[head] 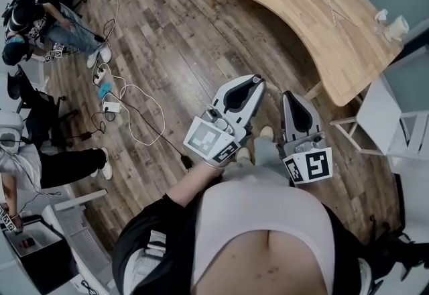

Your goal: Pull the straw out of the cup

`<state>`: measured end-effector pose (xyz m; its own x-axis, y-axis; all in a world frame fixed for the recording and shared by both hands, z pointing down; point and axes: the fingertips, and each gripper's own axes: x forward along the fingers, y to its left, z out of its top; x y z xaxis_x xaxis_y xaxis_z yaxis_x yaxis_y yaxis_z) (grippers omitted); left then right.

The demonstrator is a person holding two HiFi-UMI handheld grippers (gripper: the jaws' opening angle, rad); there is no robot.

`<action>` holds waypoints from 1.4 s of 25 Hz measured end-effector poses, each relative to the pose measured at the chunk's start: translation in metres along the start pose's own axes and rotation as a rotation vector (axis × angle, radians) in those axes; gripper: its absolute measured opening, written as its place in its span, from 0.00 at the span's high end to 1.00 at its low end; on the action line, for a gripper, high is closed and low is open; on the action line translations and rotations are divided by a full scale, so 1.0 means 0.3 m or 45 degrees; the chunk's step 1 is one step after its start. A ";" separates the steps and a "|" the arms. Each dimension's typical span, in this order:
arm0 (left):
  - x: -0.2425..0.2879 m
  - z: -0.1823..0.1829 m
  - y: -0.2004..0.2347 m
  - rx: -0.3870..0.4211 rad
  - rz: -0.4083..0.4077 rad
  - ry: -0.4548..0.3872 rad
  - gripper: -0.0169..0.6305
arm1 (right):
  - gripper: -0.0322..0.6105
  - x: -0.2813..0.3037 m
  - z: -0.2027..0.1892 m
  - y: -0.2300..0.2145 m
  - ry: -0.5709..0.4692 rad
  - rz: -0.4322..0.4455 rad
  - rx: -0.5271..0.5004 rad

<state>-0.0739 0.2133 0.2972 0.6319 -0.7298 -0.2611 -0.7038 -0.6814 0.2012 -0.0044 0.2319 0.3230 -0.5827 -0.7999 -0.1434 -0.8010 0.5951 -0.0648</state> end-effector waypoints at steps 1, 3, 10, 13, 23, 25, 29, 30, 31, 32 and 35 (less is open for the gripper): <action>-0.002 0.002 -0.007 0.001 -0.003 -0.001 0.91 | 0.90 -0.006 0.004 0.004 -0.002 0.002 -0.002; -0.003 0.011 -0.020 0.008 -0.004 -0.007 0.91 | 0.90 -0.011 0.018 0.008 -0.012 0.012 -0.010; -0.002 0.036 -0.060 0.026 0.025 -0.029 0.91 | 0.90 -0.034 0.062 -0.005 -0.019 0.026 -0.029; -0.009 0.038 -0.083 0.017 0.039 -0.028 0.91 | 0.90 -0.056 0.090 -0.008 -0.024 0.036 -0.035; 0.027 0.014 -0.135 0.012 0.047 -0.027 0.91 | 0.90 -0.090 0.090 -0.045 -0.014 0.077 -0.036; 0.036 0.013 -0.148 0.017 0.042 -0.028 0.91 | 0.90 -0.097 0.093 -0.055 -0.018 0.077 -0.037; 0.050 0.015 -0.168 0.020 0.037 -0.026 0.91 | 0.90 -0.110 0.102 -0.068 -0.018 0.079 -0.036; 0.055 0.015 -0.171 0.022 0.036 -0.027 0.91 | 0.90 -0.111 0.103 -0.072 -0.018 0.080 -0.037; 0.059 0.014 -0.174 0.022 0.035 -0.027 0.91 | 0.90 -0.112 0.102 -0.075 -0.018 0.081 -0.038; 0.062 0.013 -0.177 0.022 0.033 -0.027 0.91 | 0.90 -0.114 0.102 -0.077 -0.017 0.083 -0.039; 0.062 0.011 -0.184 0.020 0.031 -0.026 0.91 | 0.90 -0.118 0.102 -0.074 -0.014 0.088 -0.042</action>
<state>-0.0245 0.2375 0.2782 0.6076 -0.7448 -0.2758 -0.7240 -0.6622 0.1932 0.0383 0.2494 0.2994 -0.6356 -0.7558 -0.1574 -0.7629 0.6461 -0.0218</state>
